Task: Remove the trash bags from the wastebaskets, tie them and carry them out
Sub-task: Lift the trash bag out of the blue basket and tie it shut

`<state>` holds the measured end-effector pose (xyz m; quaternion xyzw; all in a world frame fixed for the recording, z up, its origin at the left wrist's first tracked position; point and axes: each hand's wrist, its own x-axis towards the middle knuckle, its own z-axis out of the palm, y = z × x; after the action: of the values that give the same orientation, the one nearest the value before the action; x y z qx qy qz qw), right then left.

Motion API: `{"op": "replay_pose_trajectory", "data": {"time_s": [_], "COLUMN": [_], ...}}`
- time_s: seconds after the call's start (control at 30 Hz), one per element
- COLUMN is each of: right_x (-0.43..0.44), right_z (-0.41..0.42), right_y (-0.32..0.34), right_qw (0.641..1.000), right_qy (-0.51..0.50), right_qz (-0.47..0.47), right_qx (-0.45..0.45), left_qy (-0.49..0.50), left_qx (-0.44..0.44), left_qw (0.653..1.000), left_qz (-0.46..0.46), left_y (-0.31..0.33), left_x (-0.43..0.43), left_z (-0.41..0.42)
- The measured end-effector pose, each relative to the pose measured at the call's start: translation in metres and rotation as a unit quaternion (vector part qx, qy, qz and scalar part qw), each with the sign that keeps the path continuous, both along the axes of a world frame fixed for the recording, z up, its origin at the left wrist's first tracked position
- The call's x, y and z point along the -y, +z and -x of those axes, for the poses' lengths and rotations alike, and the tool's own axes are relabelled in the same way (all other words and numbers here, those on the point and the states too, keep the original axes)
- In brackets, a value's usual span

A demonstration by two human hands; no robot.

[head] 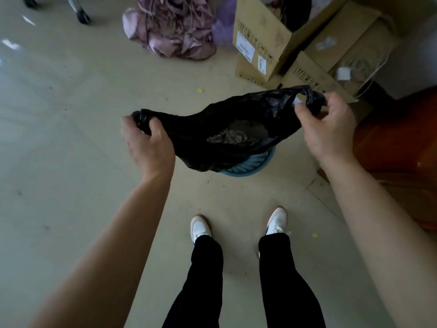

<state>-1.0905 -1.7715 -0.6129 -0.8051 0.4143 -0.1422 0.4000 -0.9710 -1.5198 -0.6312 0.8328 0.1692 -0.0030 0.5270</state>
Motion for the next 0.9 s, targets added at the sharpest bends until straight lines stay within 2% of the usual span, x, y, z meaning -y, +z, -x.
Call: {"op": "replay_pose_trajectory", "data": {"time_s": [0.2,0.33,0.4,0.53,0.7,0.8,0.9], "right_x": [-0.055,-0.087,-0.100,-0.122,-0.169,-0.198,-0.225], "right_z": [0.003,-0.001,0.001,0.010,0.005,0.003,0.001], "right_y": [0.040,0.050,0.062,0.085,0.093,0.075,0.035], "right_qw": [0.991,0.976,0.973,0.972,0.952,0.949,0.960], "right_qy": [0.011,0.075,0.089,0.124,0.234,0.260,0.250], "right_qz": [0.002,-0.128,-0.129,-0.150,-0.185,-0.175,-0.130], "right_qx": [0.130,0.162,0.169,0.133,0.075,0.026,-0.011], "left_qy": [0.039,0.091,0.119,0.143,0.111,0.107,0.116], "left_qx": [0.104,0.114,0.110,0.022,-0.078,-0.146,-0.170], "left_qw": [0.994,0.988,0.986,0.989,0.988,0.980,0.975], "left_qz": [-0.017,-0.049,-0.033,0.009,0.072,0.081,0.080], "left_y": [0.037,0.053,0.072,0.109,0.119,0.098,0.053], "left_x": [-0.075,-0.115,-0.126,-0.156,-0.200,-0.221,-0.240], "left_z": [0.009,0.024,0.038,0.059,0.062,0.061,0.058]}}
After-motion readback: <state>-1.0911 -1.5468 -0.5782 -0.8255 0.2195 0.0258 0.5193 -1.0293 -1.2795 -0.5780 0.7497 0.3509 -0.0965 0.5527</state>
